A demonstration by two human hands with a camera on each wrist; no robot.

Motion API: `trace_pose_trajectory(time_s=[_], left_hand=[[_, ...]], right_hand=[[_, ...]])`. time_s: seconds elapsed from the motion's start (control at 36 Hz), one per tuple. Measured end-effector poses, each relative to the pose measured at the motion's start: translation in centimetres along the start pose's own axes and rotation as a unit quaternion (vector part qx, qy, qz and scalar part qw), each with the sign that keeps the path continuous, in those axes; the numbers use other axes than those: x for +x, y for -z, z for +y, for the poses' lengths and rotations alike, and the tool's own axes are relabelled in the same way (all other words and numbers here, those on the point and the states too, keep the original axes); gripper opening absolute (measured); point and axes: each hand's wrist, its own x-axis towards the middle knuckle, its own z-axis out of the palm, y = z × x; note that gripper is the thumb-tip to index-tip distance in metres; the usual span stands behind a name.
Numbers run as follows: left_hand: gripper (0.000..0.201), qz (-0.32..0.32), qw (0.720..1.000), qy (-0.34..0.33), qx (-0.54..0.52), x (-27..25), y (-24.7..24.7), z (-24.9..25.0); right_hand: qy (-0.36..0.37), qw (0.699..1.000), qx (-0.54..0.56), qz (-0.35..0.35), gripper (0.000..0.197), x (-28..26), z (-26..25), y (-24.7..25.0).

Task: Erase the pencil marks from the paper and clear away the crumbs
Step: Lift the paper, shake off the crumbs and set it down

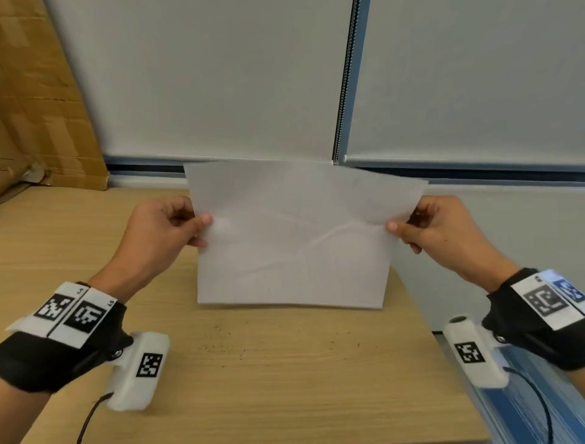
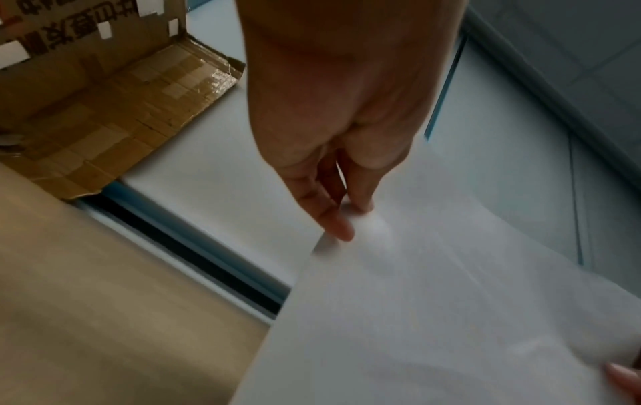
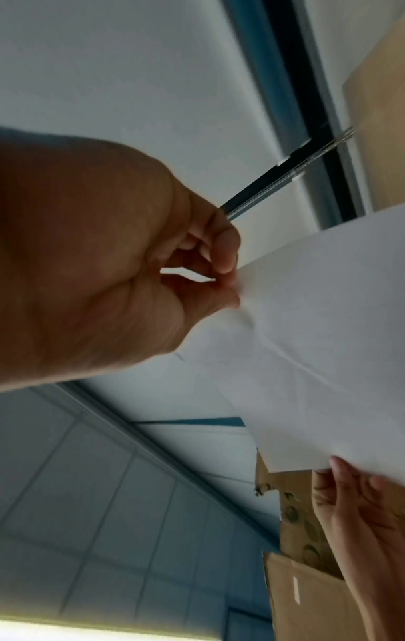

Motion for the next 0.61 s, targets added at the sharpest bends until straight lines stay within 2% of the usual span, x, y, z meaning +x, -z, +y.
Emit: trace_pose_trajectory(time_s=[0.14, 0.22, 0.33, 0.53, 0.61], left_hand=[[0.006, 0.037, 0.996, -0.067, -0.034, 0.2, 0.8, 1.5], [0.011, 0.025, 0.998, -0.049, -0.028, -0.1, 0.2, 0.5], [0.008, -0.006, 0.999, -0.014, 0.029, -1.0, -0.6, -1.8], [0.005, 0.019, 0.999, -0.025, -0.011, 0.3, 0.4, -0.9], [0.004, -0.002, 1.0, -0.017, 0.019, 0.5, 0.3, -1.8]], right_hand=[[0.058, 0.997, -0.036, 0.042, 0.014, 0.7, -1.7, 0.9], [0.054, 0.996, -0.062, 0.036, 0.015, 0.6, -1.3, 0.4], [-0.006, 0.994, -0.101, -0.036, 0.013, -0.3, 0.1, -1.2], [0.033, 0.995, -0.095, 0.0, 0.011, 0.3, -1.6, -0.6], [0.015, 0.993, -0.109, -0.032, 0.009, 0.4, -0.8, -1.3]])
